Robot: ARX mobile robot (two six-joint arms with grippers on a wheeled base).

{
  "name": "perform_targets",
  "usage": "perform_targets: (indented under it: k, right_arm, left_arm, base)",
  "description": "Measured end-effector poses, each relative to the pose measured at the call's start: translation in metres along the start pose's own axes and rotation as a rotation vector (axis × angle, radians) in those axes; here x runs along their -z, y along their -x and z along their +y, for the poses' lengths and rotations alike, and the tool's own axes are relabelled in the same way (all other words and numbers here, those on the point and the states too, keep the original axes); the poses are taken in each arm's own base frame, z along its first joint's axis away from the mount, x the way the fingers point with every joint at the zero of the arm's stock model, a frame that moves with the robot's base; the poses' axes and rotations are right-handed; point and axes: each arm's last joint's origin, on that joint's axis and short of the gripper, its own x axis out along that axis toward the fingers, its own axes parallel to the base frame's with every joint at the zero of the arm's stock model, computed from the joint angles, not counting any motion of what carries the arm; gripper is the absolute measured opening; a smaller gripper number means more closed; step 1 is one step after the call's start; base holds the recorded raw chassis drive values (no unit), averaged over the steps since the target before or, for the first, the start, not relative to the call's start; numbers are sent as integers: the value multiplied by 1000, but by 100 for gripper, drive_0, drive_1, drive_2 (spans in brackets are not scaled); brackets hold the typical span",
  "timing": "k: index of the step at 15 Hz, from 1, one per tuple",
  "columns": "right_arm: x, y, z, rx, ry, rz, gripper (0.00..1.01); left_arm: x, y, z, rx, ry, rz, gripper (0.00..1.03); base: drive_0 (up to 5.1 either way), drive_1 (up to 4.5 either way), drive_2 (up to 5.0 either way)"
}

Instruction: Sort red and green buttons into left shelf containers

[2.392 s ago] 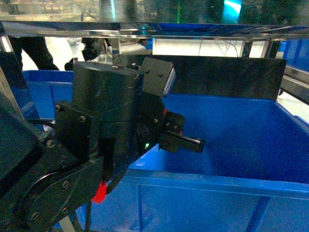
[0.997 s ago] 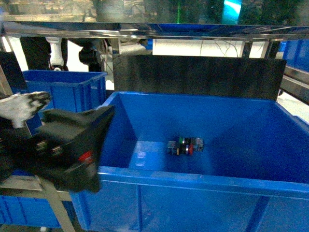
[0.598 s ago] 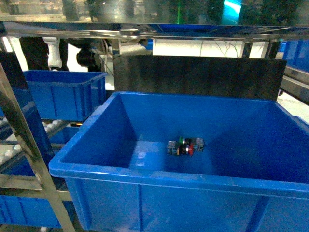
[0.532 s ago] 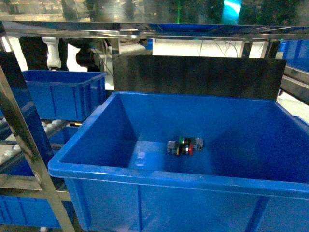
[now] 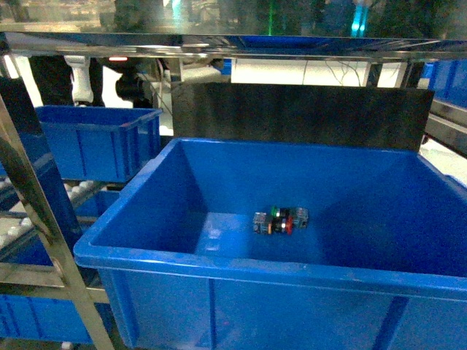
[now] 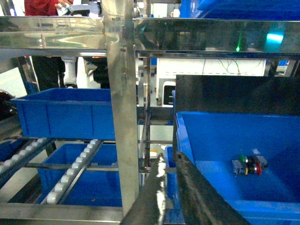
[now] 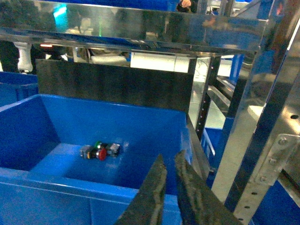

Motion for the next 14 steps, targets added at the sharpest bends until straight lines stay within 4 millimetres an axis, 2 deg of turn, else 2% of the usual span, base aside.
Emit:
perform_targets:
  k: [1, 2, 10, 12, 13, 14]
  right_arm:
    - [0, 0, -2, 30, -1, 4, 2]
    - [0, 0, -1, 29, -1, 4, 2]
    - [0, 0, -1, 29, -1, 4, 2]
    - [0, 0, -1, 29, -1, 4, 2]
    - [0, 0, -1, 29, -1, 4, 2]
    - [0, 0, -1, 29, -1, 3, 2]
  left_arm:
    - [2, 4, 8, 12, -3, -6, 2]
    - [4, 5, 14, -22, -1, -5, 2]
    - [8, 15, 12, 5, -2, -26, 2]
    - [15, 22, 12, 6, -2, 37, 2]
    - [10, 26, 12, 5, -2, -27, 2]
    - [12, 25, 12, 1, -2, -8, 2]
  base:
    - [0, 0, 0]
    - [0, 0, 0]
    - [0, 0, 0]
    - [0, 0, 0]
    - [0, 0, 0]
    - [0, 0, 0]
